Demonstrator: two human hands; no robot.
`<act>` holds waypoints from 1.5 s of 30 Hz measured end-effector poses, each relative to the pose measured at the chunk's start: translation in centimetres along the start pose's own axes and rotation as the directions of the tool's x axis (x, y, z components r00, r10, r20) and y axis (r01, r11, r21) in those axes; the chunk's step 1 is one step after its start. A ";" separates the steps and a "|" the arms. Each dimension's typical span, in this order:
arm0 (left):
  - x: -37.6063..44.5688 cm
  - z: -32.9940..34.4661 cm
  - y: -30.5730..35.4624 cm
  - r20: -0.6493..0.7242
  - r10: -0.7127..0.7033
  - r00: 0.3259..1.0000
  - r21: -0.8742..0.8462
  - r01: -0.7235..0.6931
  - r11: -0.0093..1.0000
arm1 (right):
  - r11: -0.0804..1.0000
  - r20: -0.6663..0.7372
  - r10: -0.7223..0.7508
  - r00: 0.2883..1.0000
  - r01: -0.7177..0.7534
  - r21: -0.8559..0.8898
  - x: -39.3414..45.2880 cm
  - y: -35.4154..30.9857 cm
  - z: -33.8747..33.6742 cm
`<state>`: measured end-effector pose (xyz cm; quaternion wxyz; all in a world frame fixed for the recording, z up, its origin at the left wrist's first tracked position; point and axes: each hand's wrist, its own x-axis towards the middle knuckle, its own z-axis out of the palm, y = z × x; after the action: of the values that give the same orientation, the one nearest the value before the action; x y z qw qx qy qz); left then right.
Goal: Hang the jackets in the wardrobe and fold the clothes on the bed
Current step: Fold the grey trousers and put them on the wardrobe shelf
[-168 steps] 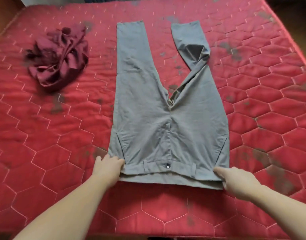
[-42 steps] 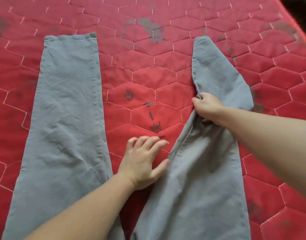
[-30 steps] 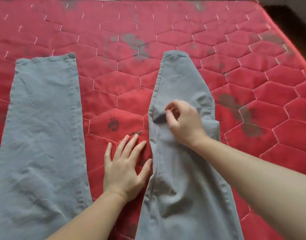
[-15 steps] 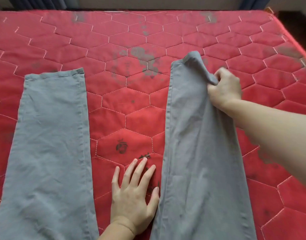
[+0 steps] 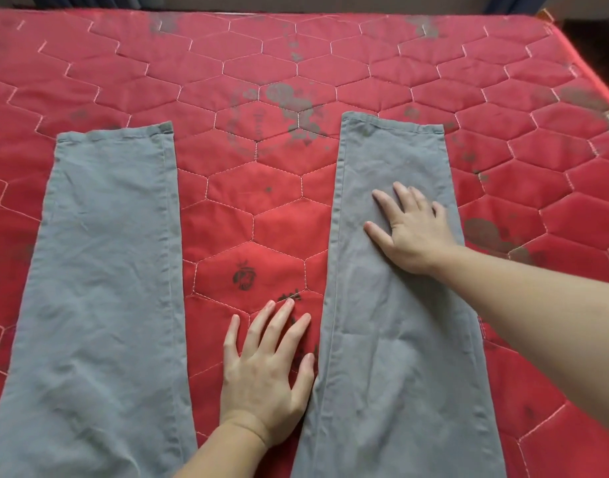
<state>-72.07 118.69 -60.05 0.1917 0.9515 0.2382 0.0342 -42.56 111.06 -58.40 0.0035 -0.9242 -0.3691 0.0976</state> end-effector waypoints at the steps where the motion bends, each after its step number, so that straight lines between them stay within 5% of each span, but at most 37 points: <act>1: 0.0 0.0 0.0 -0.004 0.001 1.000 0.001 -0.001 1.000 | 0.999 -0.063 0.033 0.997 -0.032 0.026 0.4 0.1 -0.2; 4: 0.0 0.1 -0.1 -0.018 0.005 1.000 0.003 -0.004 1.000 | 0.925 -0.210 0.358 0.910 -0.315 0.213 2.5 1.3 -1.9; 7: 0.1 0.2 -0.2 -0.025 0.007 1.000 0.010 -0.006 1.000 | 0.623 -0.014 0.694 0.720 -0.591 0.512 4.4 3.4 -3.7; 11: 0.0 0.3 -0.1 -0.033 0.008 0.999 0.027 -0.007 1.000 | 0.320 0.228 0.659 0.716 -0.541 0.778 6.0 3.0 -5.2; 16: -0.1 0.1 0.0 -0.052 0.000 0.999 0.029 0.001 1.000 | 0.536 -0.235 0.457 0.858 -0.055 0.842 3.3 -0.7 -7.7; 20: -0.1 0.4 -0.1 -0.075 -0.003 0.997 0.036 0.006 0.999 | 0.615 -0.553 0.208 0.807 0.332 0.715 -5.8 -3.2 -9.1; 22: -0.1 0.5 0.0 -0.072 -0.022 0.997 0.023 0.024 0.999 | 0.565 -0.511 0.244 0.824 0.308 0.765 -12.1 -3.6 -7.4; 24: 0.0 0.2 0.0 -0.075 -0.028 0.997 -0.009 0.028 1.000 | 0.558 -0.349 0.188 0.918 0.193 0.807 -18.9 -2.8 -4.3; 26: -0.5 -0.4 0.2 -0.098 -0.070 0.993 -0.163 0.053 0.985 | 0.643 -0.207 -0.018 0.978 0.170 0.746 -25.2 -1.8 -1.0; 28: -2.4 -1.0 1.4 -0.180 -0.226 0.957 -0.476 0.116 0.872 | 0.792 -0.223 -0.121 0.967 0.230 0.566 -28.7 -0.7 1.9; 31: -7.5 -1.1 4.1 -0.265 -0.379 0.887 -0.679 0.107 0.726 | 0.866 -0.224 -0.031 0.974 0.138 0.480 -31.9 -0.4 4.0; 34: -11.1 -1.1 6.3 -0.059 -0.348 0.935 -0.694 0.212 0.688 | 0.844 -0.343 0.135 0.930 0.073 0.531 -34.1 -0.7 4.2; 39: -13.5 -2.3 5.6 0.083 -0.469 0.879 -0.473 0.449 0.758 | 0.361 -0.012 0.332 0.943 -0.115 0.925 -35.9 -2.4 1.9; 42: -14.6 -3.0 4.9 0.212 -0.447 0.869 -0.346 0.494 0.798 | 0.023 0.195 0.379 0.904 -0.220 0.975 -36.6 -2.3 0.8; 45: -15.7 -3.6 4.6 0.251 -0.438 0.863 -0.399 0.504 0.766 | -0.288 0.503 0.230 0.833 -0.436 0.853 -38.0 -2.2 0.7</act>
<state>-84.44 108.86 -54.56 0.4263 0.7895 0.4407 -0.0289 -71.09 86.64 -52.11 0.6443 -0.6420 0.1138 0.3997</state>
